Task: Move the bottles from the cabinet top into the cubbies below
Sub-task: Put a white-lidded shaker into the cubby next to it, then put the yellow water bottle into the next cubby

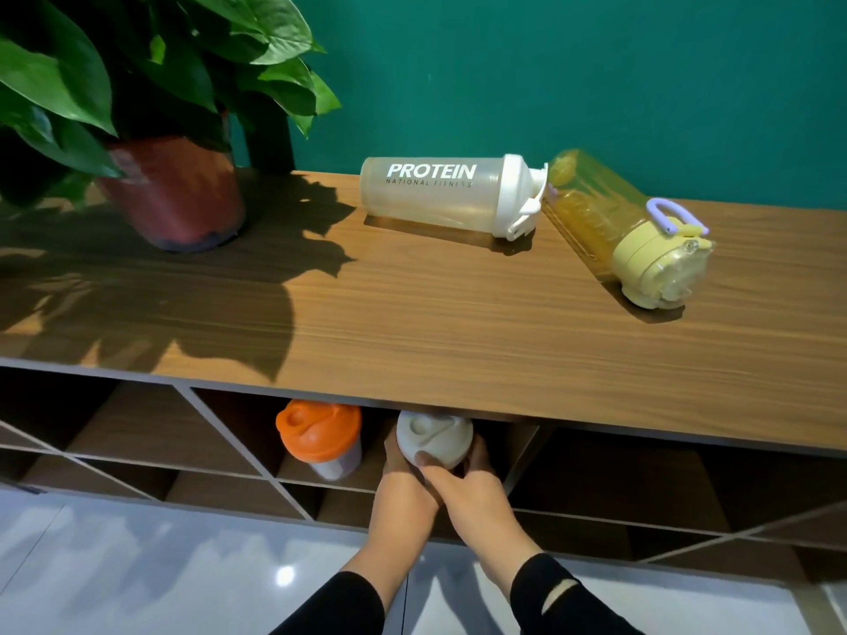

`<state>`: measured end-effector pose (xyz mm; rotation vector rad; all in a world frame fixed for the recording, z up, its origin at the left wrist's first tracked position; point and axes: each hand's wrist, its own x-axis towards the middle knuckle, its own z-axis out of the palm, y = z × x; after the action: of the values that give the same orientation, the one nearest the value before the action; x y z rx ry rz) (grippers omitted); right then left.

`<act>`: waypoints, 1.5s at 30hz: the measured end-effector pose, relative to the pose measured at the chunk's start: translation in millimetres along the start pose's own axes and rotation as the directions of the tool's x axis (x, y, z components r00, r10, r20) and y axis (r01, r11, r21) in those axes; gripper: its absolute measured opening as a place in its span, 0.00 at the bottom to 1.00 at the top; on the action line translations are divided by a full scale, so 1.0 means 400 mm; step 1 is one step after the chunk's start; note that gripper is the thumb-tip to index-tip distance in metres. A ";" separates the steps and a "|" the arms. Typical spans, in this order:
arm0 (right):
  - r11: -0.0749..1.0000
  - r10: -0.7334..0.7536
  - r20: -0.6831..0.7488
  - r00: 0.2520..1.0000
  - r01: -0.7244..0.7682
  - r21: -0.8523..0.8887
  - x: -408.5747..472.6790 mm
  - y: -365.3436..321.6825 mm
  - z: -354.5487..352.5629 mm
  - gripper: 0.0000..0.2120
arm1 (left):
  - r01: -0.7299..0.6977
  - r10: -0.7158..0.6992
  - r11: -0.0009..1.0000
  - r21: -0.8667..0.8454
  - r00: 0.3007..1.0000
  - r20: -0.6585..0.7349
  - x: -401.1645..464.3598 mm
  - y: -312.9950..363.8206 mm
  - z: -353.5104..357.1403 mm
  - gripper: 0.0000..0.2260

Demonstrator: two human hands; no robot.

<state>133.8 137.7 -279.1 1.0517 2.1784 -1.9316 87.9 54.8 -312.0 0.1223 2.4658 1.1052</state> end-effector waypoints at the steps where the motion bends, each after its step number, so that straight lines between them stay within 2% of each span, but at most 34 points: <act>1: 1.000 0.016 0.018 1.000 -0.016 -0.019 -0.007 -0.003 -0.007 0.42 | 0.007 -0.007 0.999 0.041 1.000 -0.015 0.005 -0.010 0.009 0.16; 3: 0.995 0.070 0.068 0.995 -0.065 -0.072 -0.028 -0.012 -0.025 0.42 | 0.001 -0.001 0.997 -0.077 1.000 -0.004 -0.029 0.000 -0.018 0.32; 4: 0.989 0.093 0.086 0.992 -0.082 -0.126 -0.039 -0.011 -0.033 0.42 | 0.015 -0.015 0.996 -0.085 1.000 -0.007 -0.043 0.000 -0.031 0.34; 5: 0.974 0.108 0.090 0.990 -0.087 -0.208 -0.056 -0.012 -0.042 0.41 | 0.039 -0.039 0.999 -0.038 0.999 -0.014 -0.061 0.008 -0.045 0.31; 7: 0.911 0.076 0.108 0.991 -0.026 -0.411 -0.096 -0.015 -0.068 0.31 | 0.027 -0.033 0.989 0.147 0.999 0.040 -0.101 0.015 -0.070 0.19; 9: 0.822 -0.048 0.142 0.989 0.120 -0.557 -0.145 -0.034 -0.098 0.17 | -0.049 0.027 0.963 0.266 0.996 0.085 -0.155 0.036 -0.097 0.11; 11: 0.797 -0.243 0.184 0.953 0.304 -0.522 -0.205 -0.071 -0.130 0.13 | -0.209 0.196 0.939 0.272 0.978 0.074 -0.219 0.071 -0.123 0.06; 12: 0.782 -0.381 0.176 0.908 0.418 -0.462 -0.236 -0.097 -0.152 0.14 | -0.337 0.337 0.910 0.241 0.940 0.043 -0.249 0.092 -0.140 0.06; 13: 0.733 -0.534 0.137 0.834 0.537 -0.417 -0.267 -0.127 -0.180 0.14 | -0.477 0.485 0.855 0.206 0.874 0.009 -0.273 0.118 -0.159 0.06; 14: 0.655 -0.679 0.067 0.731 0.644 -0.396 -0.289 -0.154 -0.214 0.13 | -0.614 0.627 0.767 0.186 0.778 -0.020 -0.292 0.151 -0.182 0.07; 15: 0.577 -0.785 -0.027 0.619 0.714 -0.397 -0.300 -0.178 -0.249 0.11 | -0.736 0.755 0.650 0.188 0.653 -0.054 -0.302 0.187 -0.203 0.07; 16: 0.540 -0.832 -0.132 0.538 0.734 -0.412 -0.302 -0.202 -0.285 0.10 | -0.804 0.830 0.555 0.215 0.553 -0.076 -0.300 0.226 -0.222 0.09; 17: 0.553 -0.832 -0.231 0.505 0.715 -0.428 -0.291 -0.223 -0.324 0.08 | -0.825 0.861 0.506 0.252 0.498 -0.100 -0.286 0.264 -0.239 0.10; 18: 0.605 -0.796 -0.322 0.512 0.671 -0.428 -0.273 -0.242 -0.364 0.09 | -0.817 0.866 0.498 0.290 0.483 -0.125 -0.266 0.306 -0.254 0.12; 19: 0.684 -0.729 -0.403 0.553 0.601 -0.413 -0.245 -0.257 -0.403 0.13 | -0.787 0.851 0.523 0.327 0.505 -0.147 -0.241 0.348 -0.266 0.14; 21: 0.818 -0.574 -0.507 0.643 0.416 -0.398 -0.181 -0.280 -0.466 0.25 | -0.686 0.775 0.616 0.387 0.617 -0.139 -0.172 0.414 -0.277 0.16; 23: 0.855 -0.496 -0.530 0.688 0.278 -0.438 -0.126 -0.301 -0.503 0.38 | -0.604 0.708 0.632 0.486 0.705 -0.044 -0.100 0.446 -0.271 0.19; 25: 0.888 -0.449 -0.508 0.735 0.302 -0.347 -0.078 -0.331 -0.513 0.49 | -0.534 0.627 0.630 0.563 0.778 0.035 -0.061 0.455 -0.257 0.23; 27: 0.905 -0.426 -0.505 0.751 0.364 -0.222 -0.037 -0.364 -0.504 0.54 | -0.493 0.592 0.632 0.598 0.805 0.036 -0.046 0.446 -0.244 0.26; 31: 0.888 -0.449 -0.551 0.704 0.422 -0.184 0.023 -0.388 -0.483 0.51 | -0.513 0.628 0.601 0.613 0.777 0.035 -0.038 0.434 -0.237 0.28; 35: 0.873 -0.459 -0.598 0.657 0.458 -0.167 0.043 -0.385 -0.487 0.37 | -0.514 0.632 0.614 0.599 0.775 0.016 -0.039 0.438 -0.237 0.27; 38: 0.837 -0.453 -0.649 0.611 0.542 -0.074 -0.007 -0.370 -0.506 0.33 | -0.522 0.645 0.625 0.580 0.764 -0.007 -0.042 0.437 -0.237 0.27; 40: 0.802 -0.489 -0.668 0.561 0.590 -0.092 -0.076 -0.365 -0.518 0.31 | -0.553 0.662 0.663 0.504 0.747 -0.051 -0.053 0.437 -0.247 0.28; 42: 0.753 -0.548 -0.654 0.522 0.648 -0.115 -0.161 -0.367 -0.530 0.30 | -0.624 0.710 0.672 0.398 0.696 -0.109 -0.075 0.443 -0.263 0.29; 45: 0.658 -0.674 -0.592 0.442 0.724 -0.208 -0.296 -0.380 -0.543 0.30 | -0.754 0.827 0.552 0.356 0.550 -0.119 -0.141 0.469 -0.281 0.35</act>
<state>232.7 279.8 -46.0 0.9733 3.4151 -2.1459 73.7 90.3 -89.6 1.4193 2.8544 1.1361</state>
